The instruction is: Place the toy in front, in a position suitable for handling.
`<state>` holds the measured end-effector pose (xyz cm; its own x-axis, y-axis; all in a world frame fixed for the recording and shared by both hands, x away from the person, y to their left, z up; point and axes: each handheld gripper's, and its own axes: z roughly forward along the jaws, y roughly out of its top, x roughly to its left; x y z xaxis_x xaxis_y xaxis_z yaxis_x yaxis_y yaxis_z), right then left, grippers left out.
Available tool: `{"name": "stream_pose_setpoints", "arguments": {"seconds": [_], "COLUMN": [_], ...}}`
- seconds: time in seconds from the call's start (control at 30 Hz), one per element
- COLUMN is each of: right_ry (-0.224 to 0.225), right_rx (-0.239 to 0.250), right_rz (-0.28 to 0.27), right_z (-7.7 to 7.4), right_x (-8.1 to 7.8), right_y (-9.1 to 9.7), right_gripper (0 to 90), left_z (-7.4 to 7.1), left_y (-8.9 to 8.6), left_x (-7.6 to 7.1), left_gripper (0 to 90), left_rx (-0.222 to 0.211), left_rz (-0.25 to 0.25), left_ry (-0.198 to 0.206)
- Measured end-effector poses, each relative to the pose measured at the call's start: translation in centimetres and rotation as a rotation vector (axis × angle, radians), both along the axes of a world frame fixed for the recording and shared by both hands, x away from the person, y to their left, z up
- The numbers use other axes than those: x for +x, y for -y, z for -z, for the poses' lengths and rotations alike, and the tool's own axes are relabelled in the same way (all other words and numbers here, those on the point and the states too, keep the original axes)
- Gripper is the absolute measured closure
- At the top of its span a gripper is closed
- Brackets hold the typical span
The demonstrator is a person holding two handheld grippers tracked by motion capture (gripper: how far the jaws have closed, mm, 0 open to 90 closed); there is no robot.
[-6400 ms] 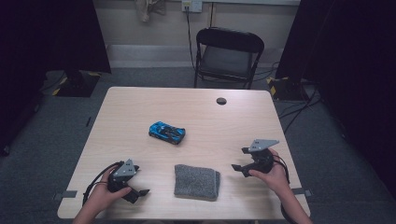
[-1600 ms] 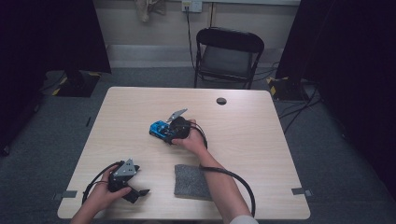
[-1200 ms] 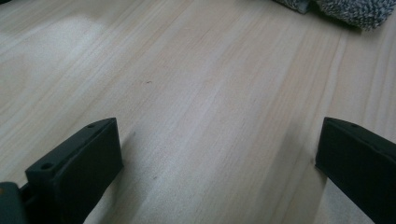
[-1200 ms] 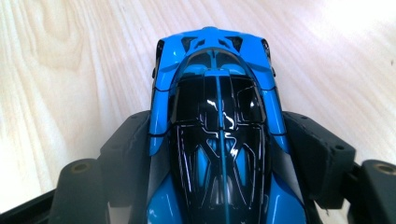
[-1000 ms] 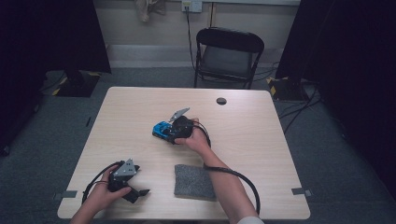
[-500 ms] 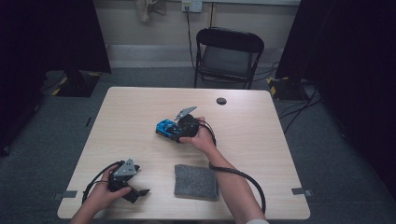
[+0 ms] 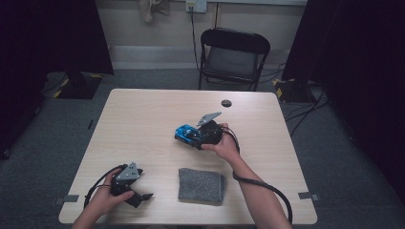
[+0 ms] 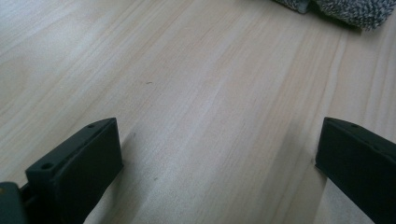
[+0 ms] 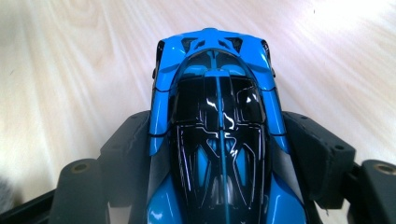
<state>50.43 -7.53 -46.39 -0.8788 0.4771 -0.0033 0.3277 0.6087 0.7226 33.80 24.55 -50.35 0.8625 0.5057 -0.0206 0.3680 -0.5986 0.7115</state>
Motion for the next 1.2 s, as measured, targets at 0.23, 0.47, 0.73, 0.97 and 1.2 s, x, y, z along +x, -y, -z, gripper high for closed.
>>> {"name": "stream_pose_setpoints", "arguments": {"seconds": [0.23,0.47,0.73,0.97,1.2], "right_ry": [0.005,0.003,0.004,0.003,0.005], "right_rx": [0.001,0.001,0.002,-0.006,0.005], "right_rz": [0.017,0.038,0.073,0.081,0.088], "right_z": [0.4,0.8,1.2,1.9,2.0], "right_x": [-1.8,-2.8,-3.7,-4.4,-4.8], "right_y": [2.3,4.2,6.2,7.2,7.9], "right_gripper": [27.9,27.8,27.9,27.8,27.8], "left_z": [0.0,0.0,0.0,0.0,0.0], "left_y": [0.0,0.0,0.0,0.0,0.0], "left_x": [0.0,0.0,0.0,0.0,0.0], "left_gripper": [0.0,0.0,0.0,0.0,0.0], "left_rx": [0.0,0.0,0.0,-0.001,-0.001], "left_rz": [0.0,0.0,0.0,0.001,0.0], "left_ry": [0.0,0.0,0.001,0.0,0.0]}}
